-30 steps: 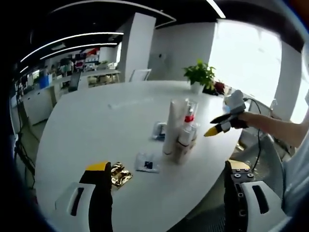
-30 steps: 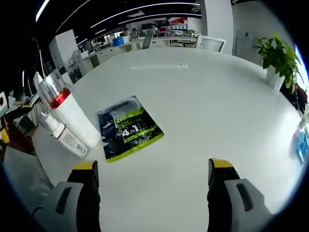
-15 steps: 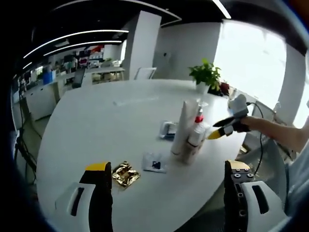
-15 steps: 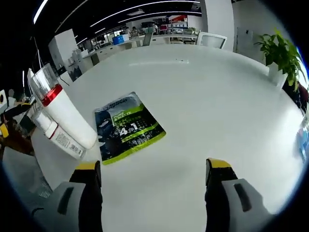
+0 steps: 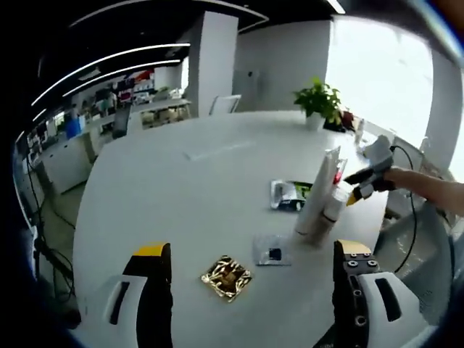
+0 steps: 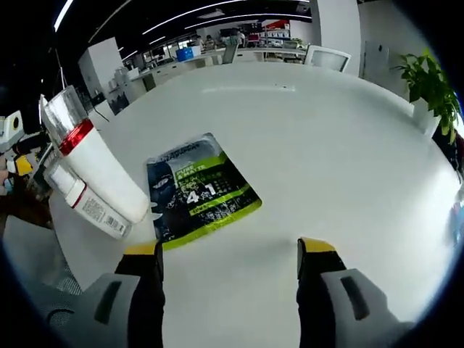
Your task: Arrange the skincare products in the storage area until every visible bottle or jar stands upright without overlapping.
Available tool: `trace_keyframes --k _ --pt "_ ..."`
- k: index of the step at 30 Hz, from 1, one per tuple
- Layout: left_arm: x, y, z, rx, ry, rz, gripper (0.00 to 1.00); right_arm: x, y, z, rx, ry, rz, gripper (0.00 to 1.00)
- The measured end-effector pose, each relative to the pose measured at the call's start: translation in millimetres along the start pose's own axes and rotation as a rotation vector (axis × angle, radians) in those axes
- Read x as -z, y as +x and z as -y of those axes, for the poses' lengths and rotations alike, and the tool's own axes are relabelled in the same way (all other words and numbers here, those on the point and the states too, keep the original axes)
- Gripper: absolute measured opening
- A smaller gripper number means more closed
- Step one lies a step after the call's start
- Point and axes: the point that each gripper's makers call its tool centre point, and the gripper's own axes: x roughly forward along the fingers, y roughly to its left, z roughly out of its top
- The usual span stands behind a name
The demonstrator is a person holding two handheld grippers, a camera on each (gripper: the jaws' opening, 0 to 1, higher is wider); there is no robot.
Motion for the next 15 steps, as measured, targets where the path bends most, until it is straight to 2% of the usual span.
trace_keyframes --k 4,7,10,15 --pt "-14.5 18.1 -8.1 0.037 -0.009 0.018 0.83 -1.5 4.0 -2.7 -0.01 -0.005 -0.007 0.71" --pt "-17.1 33.7 -10.9 0.051 0.01 0.005 0.77 -3.5 4.3 -2.2 -0.012 -0.004 -0.008 0.65" --pt "-16.8 52.8 -7.5 0.09 0.028 -0.027 0.71 -7.1 3.6 -9.3 -0.045 0.016 0.005 0.58" --pt "-21.7 86.6 1.9 0.13 0.045 -0.05 0.6 -6.1 5.3 -14.0 -0.065 0.036 0.003 0.55"
